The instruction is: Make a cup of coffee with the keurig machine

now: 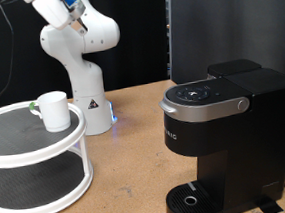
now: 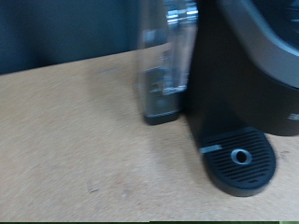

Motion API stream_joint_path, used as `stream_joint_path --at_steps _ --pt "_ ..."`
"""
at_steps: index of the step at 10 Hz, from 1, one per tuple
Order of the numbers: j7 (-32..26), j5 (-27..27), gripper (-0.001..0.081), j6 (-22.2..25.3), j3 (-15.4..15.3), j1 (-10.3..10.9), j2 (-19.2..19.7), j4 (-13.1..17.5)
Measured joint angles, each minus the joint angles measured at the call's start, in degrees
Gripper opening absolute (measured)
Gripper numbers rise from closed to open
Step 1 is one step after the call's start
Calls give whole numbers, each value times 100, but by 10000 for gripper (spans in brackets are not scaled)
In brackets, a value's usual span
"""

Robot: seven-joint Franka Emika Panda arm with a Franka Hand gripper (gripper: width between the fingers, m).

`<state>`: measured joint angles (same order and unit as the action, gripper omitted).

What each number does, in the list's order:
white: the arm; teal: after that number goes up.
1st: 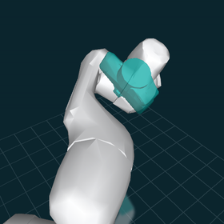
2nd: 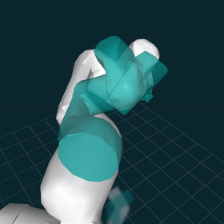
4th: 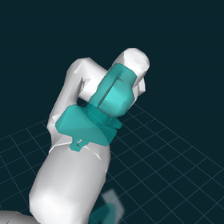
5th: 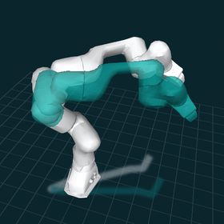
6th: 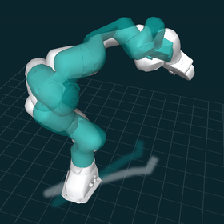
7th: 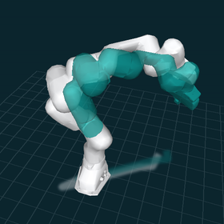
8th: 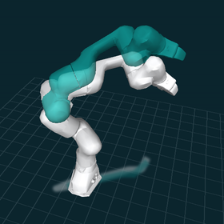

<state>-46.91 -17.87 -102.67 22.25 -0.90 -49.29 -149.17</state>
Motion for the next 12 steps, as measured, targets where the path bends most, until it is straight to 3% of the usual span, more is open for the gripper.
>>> stream_joint_path --at_steps 3,6,9,12 --pt "618 -131 4 -288 -1 -299 -96 -264" --pt "607 -19 4 -195 3 -333 -88 -271" --pt "574 846 4 610 0 -338 33 -152" --pt "400 985 4 664 167 -353 0 -139"
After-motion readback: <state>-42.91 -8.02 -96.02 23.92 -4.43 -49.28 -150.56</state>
